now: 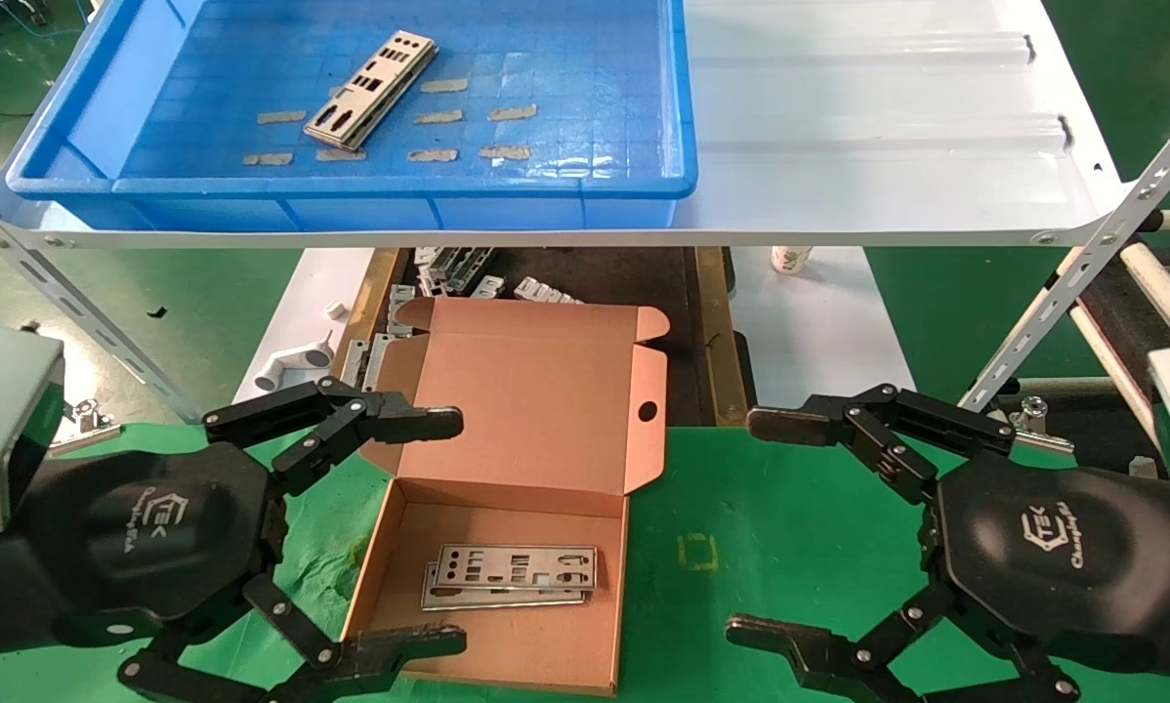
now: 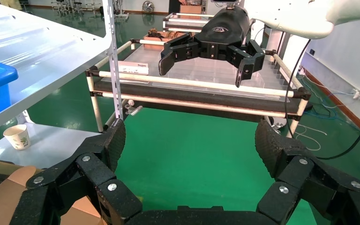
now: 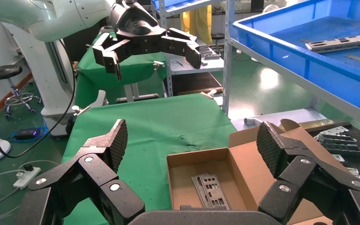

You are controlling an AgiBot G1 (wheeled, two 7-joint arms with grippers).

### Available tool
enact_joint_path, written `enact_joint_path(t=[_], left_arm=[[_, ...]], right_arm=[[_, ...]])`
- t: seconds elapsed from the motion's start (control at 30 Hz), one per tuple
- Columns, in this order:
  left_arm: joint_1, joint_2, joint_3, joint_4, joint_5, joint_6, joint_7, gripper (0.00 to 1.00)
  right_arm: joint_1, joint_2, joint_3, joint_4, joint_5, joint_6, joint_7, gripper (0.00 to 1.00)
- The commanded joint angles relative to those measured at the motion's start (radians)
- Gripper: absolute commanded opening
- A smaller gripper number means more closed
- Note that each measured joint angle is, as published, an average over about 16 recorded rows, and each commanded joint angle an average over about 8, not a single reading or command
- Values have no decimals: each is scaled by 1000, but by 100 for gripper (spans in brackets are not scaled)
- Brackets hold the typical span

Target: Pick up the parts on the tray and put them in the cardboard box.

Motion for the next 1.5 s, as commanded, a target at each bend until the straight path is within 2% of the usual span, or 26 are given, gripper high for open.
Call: enact_joint_path(t=[0.03,0.43,0.53,0.7,0.8,0.97,1.13,1.3,1.5], left_arm=[[0,0,0,0,0,0,0,100],[0,0,0,0,0,0,0,100],[0,0,0,0,0,0,0,100],[0,1,-1,2,0,-4,-1,100],[-7,11,-1,14,-3,-21,-11,100],[-62,55,5,64,23,-96,-34,100],[-187,136,36,168,130,-215,-29,100],[-344,235,80,338,257,-331,-8,100],[-527,342,137,588,386,-415,35,100]], right_arm=[[0,0,0,0,0,0,0,100],[0,0,0,0,0,0,0,99],[0,0,0,0,0,0,0,75],[0,0,0,0,0,0,0,13],[0,0,0,0,0,0,0,0],[0,0,0,0,0,0,0,0],[0,0,0,0,0,0,0,0],[0,0,0,0,0,0,0,0],[0,0,0,0,0,0,0,0]])
